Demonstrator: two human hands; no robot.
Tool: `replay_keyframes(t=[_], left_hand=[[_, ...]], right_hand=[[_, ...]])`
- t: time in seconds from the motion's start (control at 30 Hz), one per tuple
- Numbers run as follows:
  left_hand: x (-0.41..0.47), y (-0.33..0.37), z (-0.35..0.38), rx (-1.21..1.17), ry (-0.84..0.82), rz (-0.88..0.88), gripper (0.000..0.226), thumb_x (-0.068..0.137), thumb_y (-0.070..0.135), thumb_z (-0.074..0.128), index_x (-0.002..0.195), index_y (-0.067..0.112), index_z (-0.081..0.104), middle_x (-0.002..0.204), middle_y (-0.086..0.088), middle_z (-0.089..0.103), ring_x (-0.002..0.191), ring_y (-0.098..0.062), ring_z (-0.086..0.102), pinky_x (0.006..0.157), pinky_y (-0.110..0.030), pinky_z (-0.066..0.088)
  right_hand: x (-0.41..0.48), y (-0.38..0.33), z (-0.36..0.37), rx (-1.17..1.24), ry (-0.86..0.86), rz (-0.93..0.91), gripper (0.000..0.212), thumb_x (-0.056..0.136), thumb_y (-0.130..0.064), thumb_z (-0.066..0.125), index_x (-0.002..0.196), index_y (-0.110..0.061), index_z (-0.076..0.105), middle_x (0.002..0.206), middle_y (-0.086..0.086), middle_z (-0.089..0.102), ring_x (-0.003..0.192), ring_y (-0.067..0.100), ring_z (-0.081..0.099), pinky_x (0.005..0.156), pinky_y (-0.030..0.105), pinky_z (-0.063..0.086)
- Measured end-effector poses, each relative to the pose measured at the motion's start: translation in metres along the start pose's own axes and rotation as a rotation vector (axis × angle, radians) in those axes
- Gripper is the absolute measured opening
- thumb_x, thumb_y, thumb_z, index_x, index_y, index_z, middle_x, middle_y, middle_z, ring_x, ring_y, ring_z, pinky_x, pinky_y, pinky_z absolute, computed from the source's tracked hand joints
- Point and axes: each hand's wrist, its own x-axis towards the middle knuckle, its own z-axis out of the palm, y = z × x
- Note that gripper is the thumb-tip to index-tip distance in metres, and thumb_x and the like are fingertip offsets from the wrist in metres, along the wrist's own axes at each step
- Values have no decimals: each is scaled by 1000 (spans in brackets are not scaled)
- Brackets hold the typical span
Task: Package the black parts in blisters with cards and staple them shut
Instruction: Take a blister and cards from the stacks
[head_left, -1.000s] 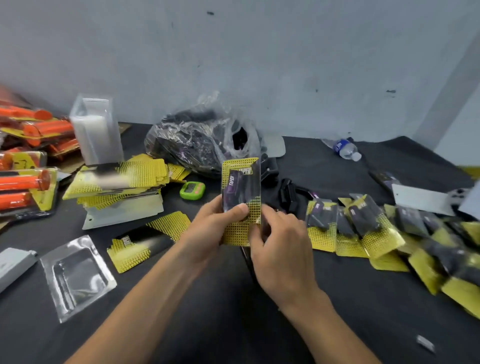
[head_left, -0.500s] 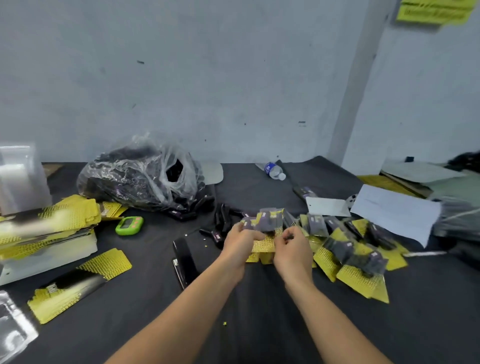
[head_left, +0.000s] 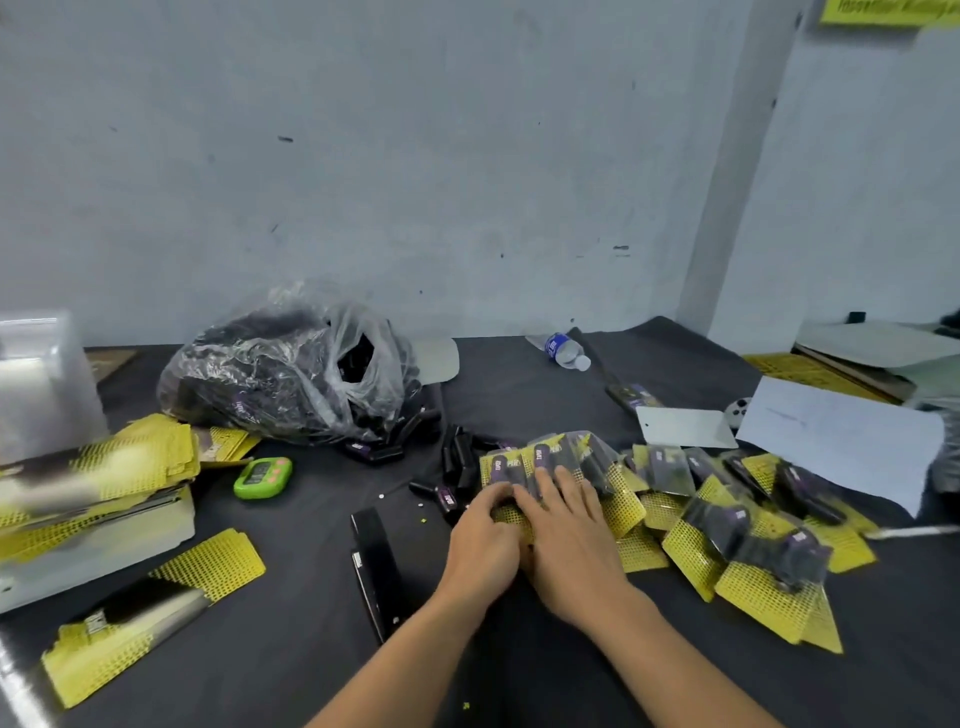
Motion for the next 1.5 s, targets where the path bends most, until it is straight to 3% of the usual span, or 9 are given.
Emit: replay_keyframes(t=[0.3, 0.5, 0.73, 0.87, 0.97, 1.07, 1.2, 1.33, 1.5], left_hand=[[23, 8, 63, 235, -168, 160, 56, 88, 13, 61, 141, 31, 59, 166, 7, 30, 154, -11, 23, 114, -26, 26], [28, 16, 105, 220, -194, 155, 56, 83, 22, 68, 134, 40, 57, 154, 16, 34, 127, -4, 48, 88, -19, 36], [37, 20, 113, 284, -255, 171, 70, 85, 19, 65, 151, 34, 49, 162, 14, 35, 147, -11, 36, 115, -30, 32], [35, 18, 114, 301, -284, 206, 65, 90, 13, 52, 149, 39, 51, 156, 13, 49, 143, -10, 44, 115, -28, 35], [30, 20, 107, 199, -305, 154, 72, 87, 1, 49, 151, 33, 48, 148, 11, 56, 128, -3, 53, 104, -17, 39], [22, 21, 103, 135, -248, 124, 63, 87, 6, 54, 143, 36, 55, 121, 22, 61, 92, 17, 54, 69, 1, 40], [3, 34, 84, 283, -247, 201, 56, 92, 6, 50, 140, 34, 59, 128, 12, 68, 103, 2, 61, 80, -7, 44], [-6, 54, 31, 575, -227, 314, 53, 89, 8, 48, 134, 31, 65, 124, 1, 72, 116, -24, 64, 99, -38, 52], [-9, 65, -69, 752, -76, 303, 39, 85, 6, 59, 109, 31, 77, 99, -5, 77, 98, -30, 70, 82, -38, 57]], right_hand=[[-14, 91, 4, -31, 39, 67, 62, 104, -35, 46, 162, -31, 24, 174, -4, -1, 160, 19, -9, 127, 49, -2], [-25, 133, -6, -11, 46, 145, 69, 97, -22, 56, 160, -30, 29, 174, -4, 2, 160, 19, -8, 127, 49, -2], [-41, 124, -13, 34, 185, 121, 69, 88, -22, 61, 155, -25, 43, 174, 4, 7, 160, 26, -6, 125, 40, -13], [-43, 106, -5, 148, 43, 155, 71, 92, -20, 58, 159, -20, 34, 173, 3, 16, 160, 21, -1, 129, 40, -5], [-45, 101, -3, 139, 24, 189, 68, 95, -23, 57, 159, -17, 34, 172, 6, 16, 160, 23, -2, 130, 42, -3], [-45, 94, -4, 126, 43, 179, 69, 95, -26, 58, 159, -19, 31, 172, 6, 15, 160, 24, -1, 129, 41, -3], [-41, 69, -9, 169, 48, 144, 66, 99, -31, 57, 159, -21, 31, 172, 1, 18, 160, 20, 2, 130, 38, 3], [-28, 30, -31, 294, 71, 118, 57, 96, -27, 62, 150, -20, 45, 162, 2, 37, 155, 20, 22, 125, 37, 22], [-6, -55, -66, 552, 106, 81, 37, 90, -15, 61, 126, -19, 66, 130, 4, 65, 127, 25, 56, 97, 37, 49]])
